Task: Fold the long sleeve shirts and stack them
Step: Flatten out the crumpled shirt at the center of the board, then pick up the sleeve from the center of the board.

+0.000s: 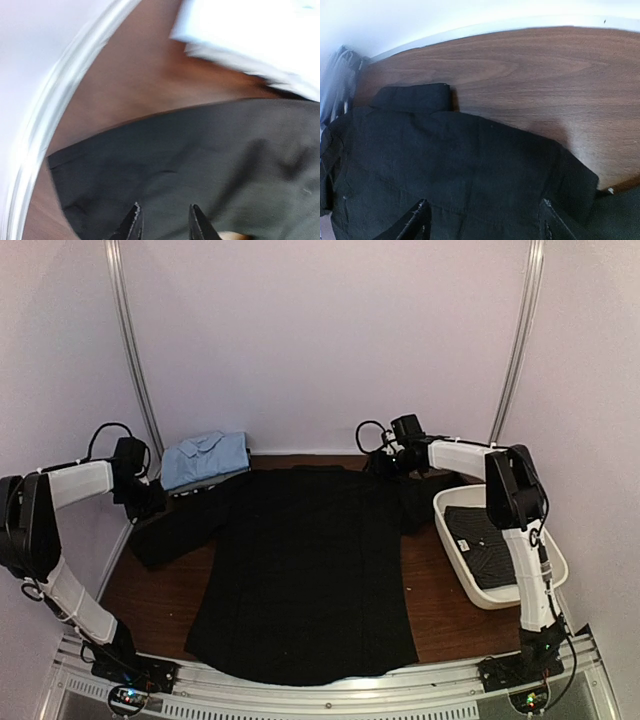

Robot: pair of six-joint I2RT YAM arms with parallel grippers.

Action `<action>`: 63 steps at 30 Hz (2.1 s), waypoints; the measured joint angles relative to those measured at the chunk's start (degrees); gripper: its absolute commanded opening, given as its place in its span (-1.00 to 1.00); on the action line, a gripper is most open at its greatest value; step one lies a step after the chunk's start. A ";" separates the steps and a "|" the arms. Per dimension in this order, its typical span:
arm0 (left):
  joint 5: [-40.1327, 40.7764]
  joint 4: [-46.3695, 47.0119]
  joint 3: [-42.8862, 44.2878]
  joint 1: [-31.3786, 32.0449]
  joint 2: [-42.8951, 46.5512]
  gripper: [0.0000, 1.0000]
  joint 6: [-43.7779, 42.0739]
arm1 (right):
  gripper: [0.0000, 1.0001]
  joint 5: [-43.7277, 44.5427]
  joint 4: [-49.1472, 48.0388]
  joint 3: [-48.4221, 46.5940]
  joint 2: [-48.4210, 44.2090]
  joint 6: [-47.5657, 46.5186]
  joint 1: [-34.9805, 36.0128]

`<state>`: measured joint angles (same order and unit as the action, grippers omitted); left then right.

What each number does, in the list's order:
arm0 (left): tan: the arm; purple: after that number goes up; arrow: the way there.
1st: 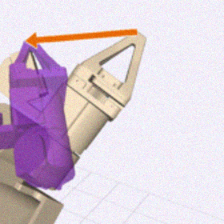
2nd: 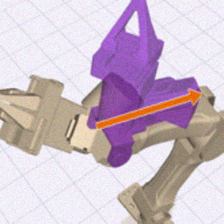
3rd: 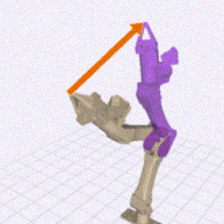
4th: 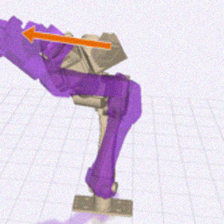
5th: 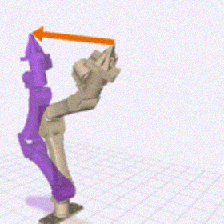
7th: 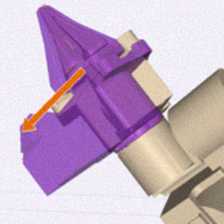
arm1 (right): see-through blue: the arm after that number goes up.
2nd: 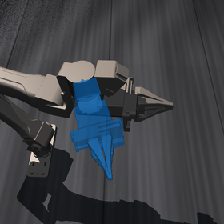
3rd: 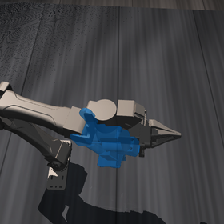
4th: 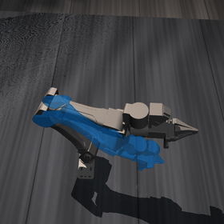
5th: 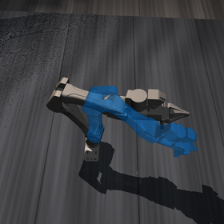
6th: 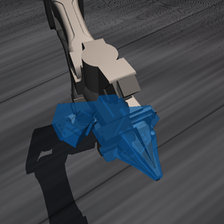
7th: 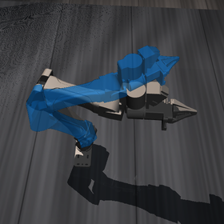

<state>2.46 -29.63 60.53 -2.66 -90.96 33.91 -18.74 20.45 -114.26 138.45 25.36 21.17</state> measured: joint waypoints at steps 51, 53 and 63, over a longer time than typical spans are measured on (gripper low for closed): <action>-16.39 7.13 -2.78 25.90 4.17 -0.34 -1.16 | -0.07 14.64 8.61 8.44 -6.99 -17.77 -19.30; -16.39 7.13 -2.95 25.90 4.17 -0.34 -0.92 | -0.28 13.22 9.20 8.44 -6.86 -17.81 -19.28; -16.39 7.15 -3.02 25.90 4.33 -0.35 0.09 | -1.00 7.87 10.03 7.61 -6.86 -18.05 -18.69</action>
<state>-13.93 -22.48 57.52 23.24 -86.63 34.00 -10.87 30.48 -106.65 131.59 7.31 2.48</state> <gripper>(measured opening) 0.330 0.014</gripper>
